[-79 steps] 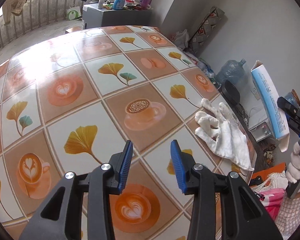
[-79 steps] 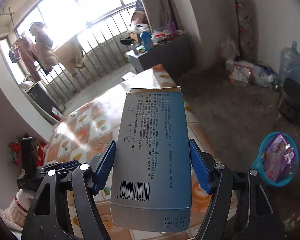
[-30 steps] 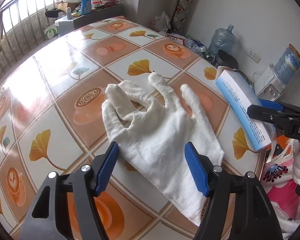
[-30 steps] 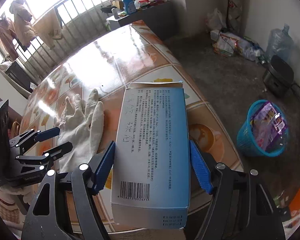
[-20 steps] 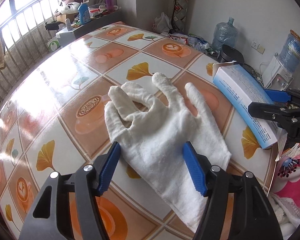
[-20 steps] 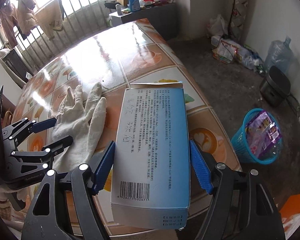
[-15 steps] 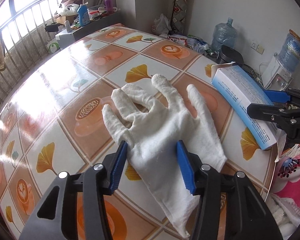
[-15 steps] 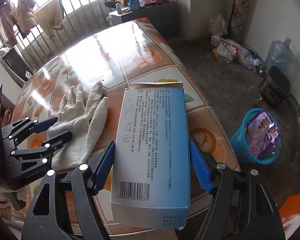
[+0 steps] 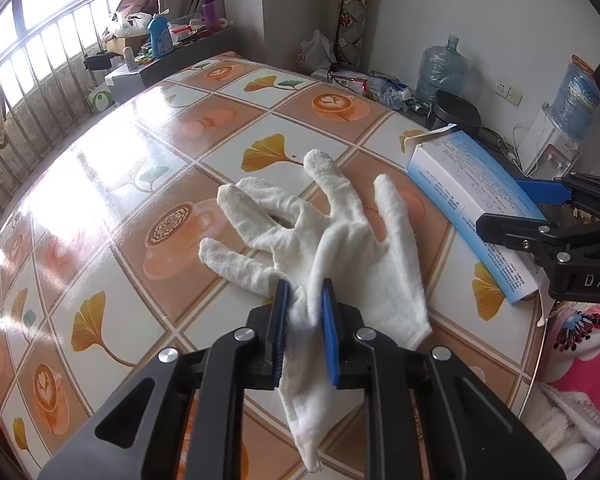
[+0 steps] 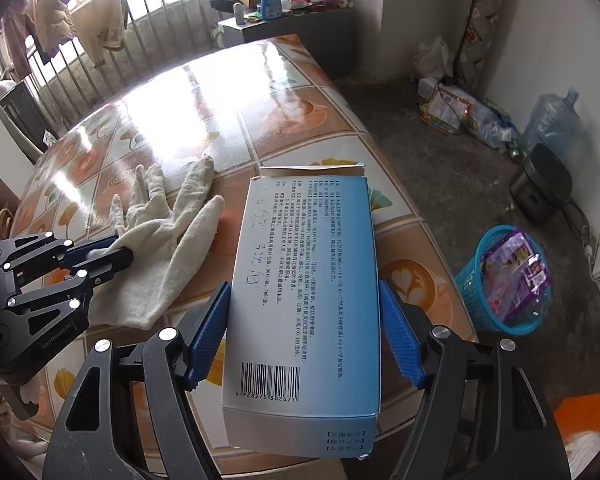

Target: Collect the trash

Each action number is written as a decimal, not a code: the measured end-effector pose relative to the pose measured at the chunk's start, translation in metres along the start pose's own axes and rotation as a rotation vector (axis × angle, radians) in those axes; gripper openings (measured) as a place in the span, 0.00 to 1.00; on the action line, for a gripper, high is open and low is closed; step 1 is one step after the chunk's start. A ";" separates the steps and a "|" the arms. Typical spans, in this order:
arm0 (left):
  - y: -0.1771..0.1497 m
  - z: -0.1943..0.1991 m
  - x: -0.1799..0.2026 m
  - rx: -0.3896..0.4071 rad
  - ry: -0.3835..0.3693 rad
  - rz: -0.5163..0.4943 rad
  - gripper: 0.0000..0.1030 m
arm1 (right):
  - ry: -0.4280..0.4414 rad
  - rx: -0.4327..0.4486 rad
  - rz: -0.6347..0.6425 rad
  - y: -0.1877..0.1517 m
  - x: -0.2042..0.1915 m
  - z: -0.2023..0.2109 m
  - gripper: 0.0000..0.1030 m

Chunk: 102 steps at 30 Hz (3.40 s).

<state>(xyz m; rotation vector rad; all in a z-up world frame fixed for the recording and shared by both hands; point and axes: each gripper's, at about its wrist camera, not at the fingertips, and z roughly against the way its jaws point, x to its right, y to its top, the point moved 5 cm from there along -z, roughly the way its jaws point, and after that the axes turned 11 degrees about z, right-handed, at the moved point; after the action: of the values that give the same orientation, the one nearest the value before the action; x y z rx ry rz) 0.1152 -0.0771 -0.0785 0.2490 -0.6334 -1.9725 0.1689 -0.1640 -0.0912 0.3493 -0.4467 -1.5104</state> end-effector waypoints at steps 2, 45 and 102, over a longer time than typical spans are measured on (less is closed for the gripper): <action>0.001 0.001 0.000 0.005 0.000 0.000 0.13 | 0.007 0.005 -0.004 0.000 0.000 0.001 0.66; 0.188 -0.145 0.350 -0.154 -0.425 -0.275 0.10 | -0.310 0.288 -0.900 -0.106 0.353 0.010 0.66; -0.033 0.064 0.008 0.151 0.251 0.422 0.95 | -0.263 0.188 0.063 -0.059 0.031 0.088 0.92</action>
<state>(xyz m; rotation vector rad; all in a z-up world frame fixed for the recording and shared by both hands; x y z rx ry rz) 0.0580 -0.0516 -0.0413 0.4134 -0.6141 -1.4641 0.0742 -0.1928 -0.0412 0.2806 -0.8040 -1.4619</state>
